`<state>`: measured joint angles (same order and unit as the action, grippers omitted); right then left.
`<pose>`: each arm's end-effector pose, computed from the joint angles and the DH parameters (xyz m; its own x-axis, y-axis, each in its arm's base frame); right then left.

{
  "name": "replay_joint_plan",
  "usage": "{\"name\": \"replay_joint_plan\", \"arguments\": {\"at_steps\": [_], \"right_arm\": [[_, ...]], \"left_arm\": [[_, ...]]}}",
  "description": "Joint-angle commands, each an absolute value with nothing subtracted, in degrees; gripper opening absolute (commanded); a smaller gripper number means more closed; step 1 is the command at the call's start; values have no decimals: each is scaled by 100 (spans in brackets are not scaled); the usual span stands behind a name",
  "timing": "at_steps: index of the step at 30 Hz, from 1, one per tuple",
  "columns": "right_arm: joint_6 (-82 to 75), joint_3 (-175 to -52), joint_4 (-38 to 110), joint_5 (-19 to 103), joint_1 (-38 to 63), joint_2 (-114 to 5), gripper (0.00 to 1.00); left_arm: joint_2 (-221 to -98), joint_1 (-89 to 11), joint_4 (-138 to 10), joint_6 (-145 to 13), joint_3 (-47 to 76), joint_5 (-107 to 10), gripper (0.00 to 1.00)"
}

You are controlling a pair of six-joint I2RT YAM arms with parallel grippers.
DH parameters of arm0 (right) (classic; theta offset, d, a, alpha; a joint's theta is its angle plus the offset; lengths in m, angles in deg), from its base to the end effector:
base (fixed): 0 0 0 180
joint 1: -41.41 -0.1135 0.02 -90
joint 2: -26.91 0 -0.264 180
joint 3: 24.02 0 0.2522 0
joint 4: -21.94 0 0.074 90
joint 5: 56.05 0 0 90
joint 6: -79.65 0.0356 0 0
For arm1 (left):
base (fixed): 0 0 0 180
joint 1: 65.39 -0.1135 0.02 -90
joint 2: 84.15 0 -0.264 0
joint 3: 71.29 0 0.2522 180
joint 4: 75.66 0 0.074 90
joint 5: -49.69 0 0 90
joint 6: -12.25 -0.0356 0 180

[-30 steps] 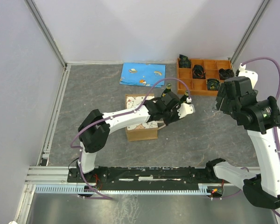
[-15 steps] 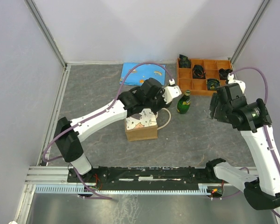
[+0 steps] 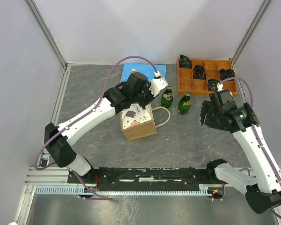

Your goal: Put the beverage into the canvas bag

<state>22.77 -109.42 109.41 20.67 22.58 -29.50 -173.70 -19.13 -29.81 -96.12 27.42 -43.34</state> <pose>0.1459 0.0411 0.3630 -0.7853 0.2941 -0.5449 0.2730 0.9543 0.1216 0.2439 -0.2576 0.3522 -0.1554 0.6176 -0.7710 0.8427 0.4901 0.2227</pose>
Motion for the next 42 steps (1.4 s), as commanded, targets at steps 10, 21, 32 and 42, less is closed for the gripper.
{"name": "replay_joint_plan", "arguments": {"at_steps": [10,21,32,42], "right_arm": [[3016,-10260,9322,3322,2261,-3053,74],[4097,-9138,7673,3864,1898,-3325,74],[4893,-8566,6313,3606,1398,-4052,76],[5194,-8402,5335,3495,1334,-4955,76]], "left_arm": [[-16520,-2369,-2562,-9572,2892,-4071,3],[-16211,-2514,-2534,-9530,2648,-4084,3],[-16132,-2565,-2525,-9458,2605,-4167,3],[-16104,-2557,-2500,-9439,2614,-4212,3]]}}
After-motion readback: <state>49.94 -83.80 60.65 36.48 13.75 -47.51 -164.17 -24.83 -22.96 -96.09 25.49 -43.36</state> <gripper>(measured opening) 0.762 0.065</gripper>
